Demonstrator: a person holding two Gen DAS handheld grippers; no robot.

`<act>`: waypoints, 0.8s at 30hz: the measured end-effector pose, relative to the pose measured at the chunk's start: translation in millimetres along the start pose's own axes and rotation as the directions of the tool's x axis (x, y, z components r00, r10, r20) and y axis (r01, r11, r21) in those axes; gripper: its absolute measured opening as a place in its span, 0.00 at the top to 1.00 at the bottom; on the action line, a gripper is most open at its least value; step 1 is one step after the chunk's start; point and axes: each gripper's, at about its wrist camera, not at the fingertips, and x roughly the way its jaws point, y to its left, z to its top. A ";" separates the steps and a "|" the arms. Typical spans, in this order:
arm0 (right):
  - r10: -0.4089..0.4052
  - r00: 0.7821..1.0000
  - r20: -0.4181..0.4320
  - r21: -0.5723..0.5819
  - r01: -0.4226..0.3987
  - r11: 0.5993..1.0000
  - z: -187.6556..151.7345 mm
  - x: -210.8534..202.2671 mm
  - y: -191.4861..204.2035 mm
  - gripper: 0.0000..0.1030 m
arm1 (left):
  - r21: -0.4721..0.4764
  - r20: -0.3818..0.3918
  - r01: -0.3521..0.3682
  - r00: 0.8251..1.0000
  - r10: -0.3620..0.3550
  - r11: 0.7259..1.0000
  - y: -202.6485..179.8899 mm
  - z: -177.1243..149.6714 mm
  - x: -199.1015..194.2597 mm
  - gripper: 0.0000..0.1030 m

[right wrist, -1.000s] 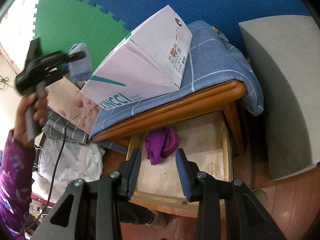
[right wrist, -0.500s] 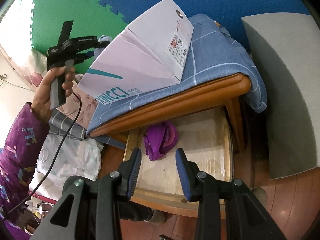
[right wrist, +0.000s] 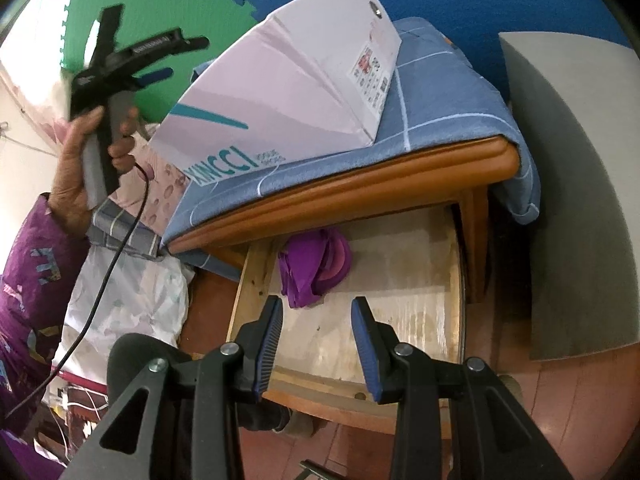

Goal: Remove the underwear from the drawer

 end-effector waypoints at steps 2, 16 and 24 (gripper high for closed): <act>-0.009 1.000 -0.012 -0.020 0.008 1.000 -1.3 4.3 4.5 0.64 | -0.003 0.038 -0.006 0.999 0.006 1.000 -0.3 -5.0 -18.0 0.12; -0.114 0.980 -0.164 -0.249 0.070 0.966 -15.7 65.9 61.8 0.57 | -0.004 0.136 -0.012 0.991 0.013 1.000 -0.4 -48.3 -110.6 0.01; -0.294 0.930 -0.221 -0.459 0.167 0.873 -28.5 127.2 83.5 0.53 | -0.011 0.120 -0.018 0.993 0.019 1.000 2.7 -75.6 -120.5 0.00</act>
